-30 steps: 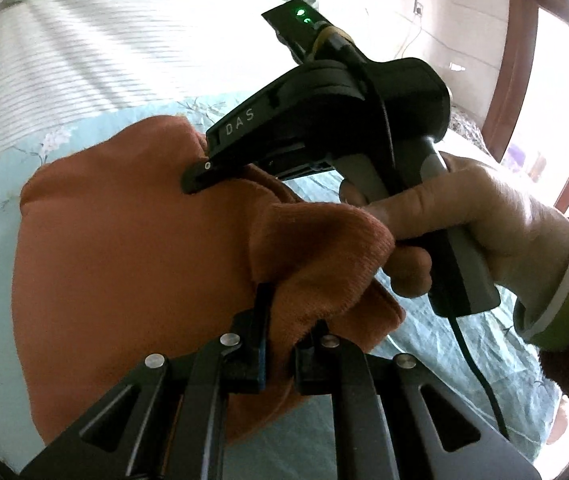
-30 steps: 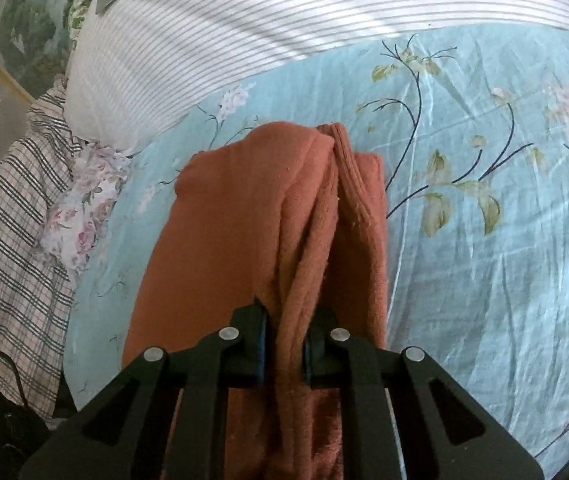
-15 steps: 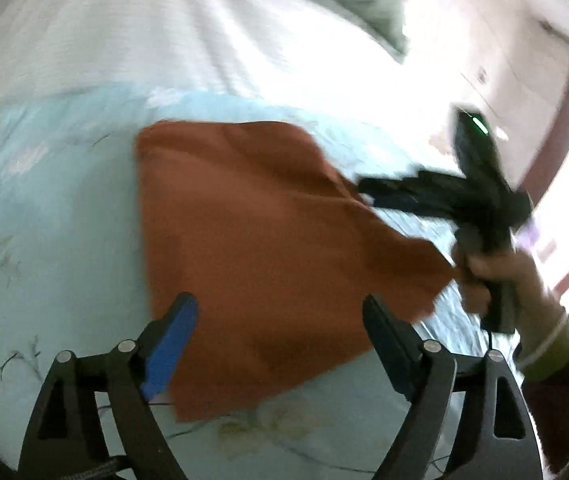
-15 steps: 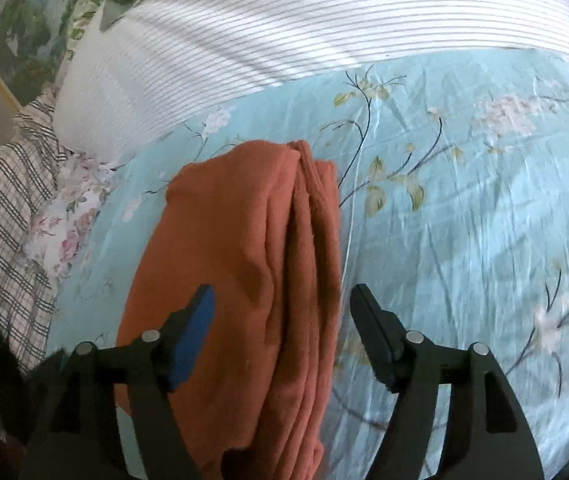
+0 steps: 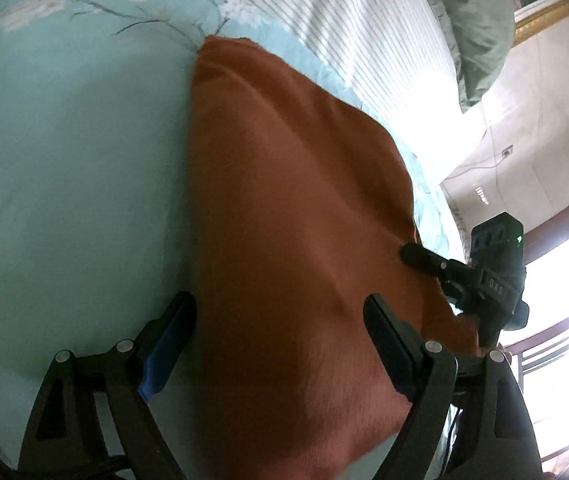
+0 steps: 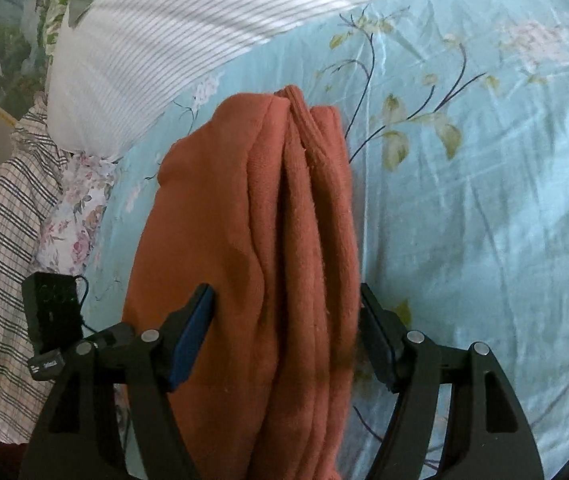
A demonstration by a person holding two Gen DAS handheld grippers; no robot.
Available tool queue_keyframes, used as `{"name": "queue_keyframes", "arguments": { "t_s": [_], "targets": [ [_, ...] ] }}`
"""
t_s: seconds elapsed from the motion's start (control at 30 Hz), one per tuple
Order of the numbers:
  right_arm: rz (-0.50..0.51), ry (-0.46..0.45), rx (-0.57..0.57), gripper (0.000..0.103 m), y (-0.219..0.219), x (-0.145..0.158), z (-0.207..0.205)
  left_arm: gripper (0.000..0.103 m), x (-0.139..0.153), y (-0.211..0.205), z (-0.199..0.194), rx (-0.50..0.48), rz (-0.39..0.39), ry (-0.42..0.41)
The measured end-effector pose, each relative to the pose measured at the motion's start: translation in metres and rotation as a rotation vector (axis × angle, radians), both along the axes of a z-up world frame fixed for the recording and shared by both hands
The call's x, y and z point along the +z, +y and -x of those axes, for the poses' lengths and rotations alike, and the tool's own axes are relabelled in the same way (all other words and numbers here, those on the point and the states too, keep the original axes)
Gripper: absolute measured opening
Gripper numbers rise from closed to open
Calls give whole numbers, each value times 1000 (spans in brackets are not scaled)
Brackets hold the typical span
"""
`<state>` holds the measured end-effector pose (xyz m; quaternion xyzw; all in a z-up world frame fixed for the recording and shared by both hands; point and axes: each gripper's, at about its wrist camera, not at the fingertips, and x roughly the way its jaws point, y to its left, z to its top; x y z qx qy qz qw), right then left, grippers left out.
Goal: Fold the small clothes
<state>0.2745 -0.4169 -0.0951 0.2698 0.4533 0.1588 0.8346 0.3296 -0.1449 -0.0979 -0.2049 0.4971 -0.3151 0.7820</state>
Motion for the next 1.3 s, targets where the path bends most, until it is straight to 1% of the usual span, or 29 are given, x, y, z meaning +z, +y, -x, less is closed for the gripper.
{"name": "queue_keyframes", "arguments": {
  "t_s": [0.03, 0.07, 0.1, 0.13, 0.17, 0.2, 0.27, 0.3, 0.37, 0.4, 0.5, 0.67, 0.77, 0.8, 0.87, 0.93, 1.03, 1.17, 1.2, 1.23, 1.27, 1.3],
  "targets": [
    [-12, 3, -2, 65, 0, -1, -1, 81, -1, -6, -4, -14, -13, 0],
    [-22, 12, 1, 54, 1, -2, -2, 68, 0, -10, -6, -20, -27, -6],
    [-20, 24, 2, 49, 4, -4, -3, 58, -2, -15, -10, -27, -54, -9],
    [-18, 35, 2, 40, 7, -5, -3, 54, -3, -19, -10, -30, -67, -13],
    [-31, 37, 5, 33, 10, -5, -2, 43, -2, -19, -10, -29, -68, -22],
    [-47, 34, 3, 33, 13, -4, 0, 34, -1, -16, -9, -28, -58, -29],
    [-44, 18, -11, 30, 18, 2, 5, 29, 6, -10, -4, -28, -32, -44],
    [-63, 2, -9, 29, 25, 7, 11, 28, 12, -6, 1, -25, -28, -56],
    [-90, -10, 10, 29, 39, 11, 16, 27, 29, 7, 19, -18, -40, -102],
    [-97, -19, 35, 29, 54, 14, 21, 27, 37, 16, 30, -15, -51, -124],
    [-131, -31, 94, 29, 91, 13, 29, 27, 55, 50, 55, 3, -82, -154],
    [-212, -36, 180, 29, 150, 4, 36, 27, 71, 112, 98, 53, -143, -180],
    [-214, -46, 221, 29, 177, 2, 38, 27, 74, 134, 116, 70, -177, -210],
    [-215, -45, 229, 29, 184, 0, 38, 27, 71, 142, 119, 79, -179, -207],
    [-205, -26, 234, 29, 193, -6, 36, 27, 60, 155, 121, 102, -171, -177],
    [-165, -18, 227, 29, 199, -9, 32, 28, 46, 164, 120, 127, -169, -146],
    [-160, -8, 221, 29, 196, -14, 32, 30, 29, 169, 119, 150, -165, -115],
    [-140, -3, 215, 29, 195, -17, 32, 35, 19, 169, 120, 156, -181, -120],
    [-140, -1, 211, 31, 195, -18, 32, 41, 18, 168, 120, 158, -191, -120],
    [-139, 1, 207, 34, 196, -18, 32, 44, 17, 167, 119, 162, -204, -116],
    [-138, 4, 203, 37, 195, -19, 34, 53, 15, 167, 118, 173, -228, -108],
    [-137, 8, 198, 37, 194, -18, 34, 59, 14, 171, 119, 179, -237, -105]
  ]
}}
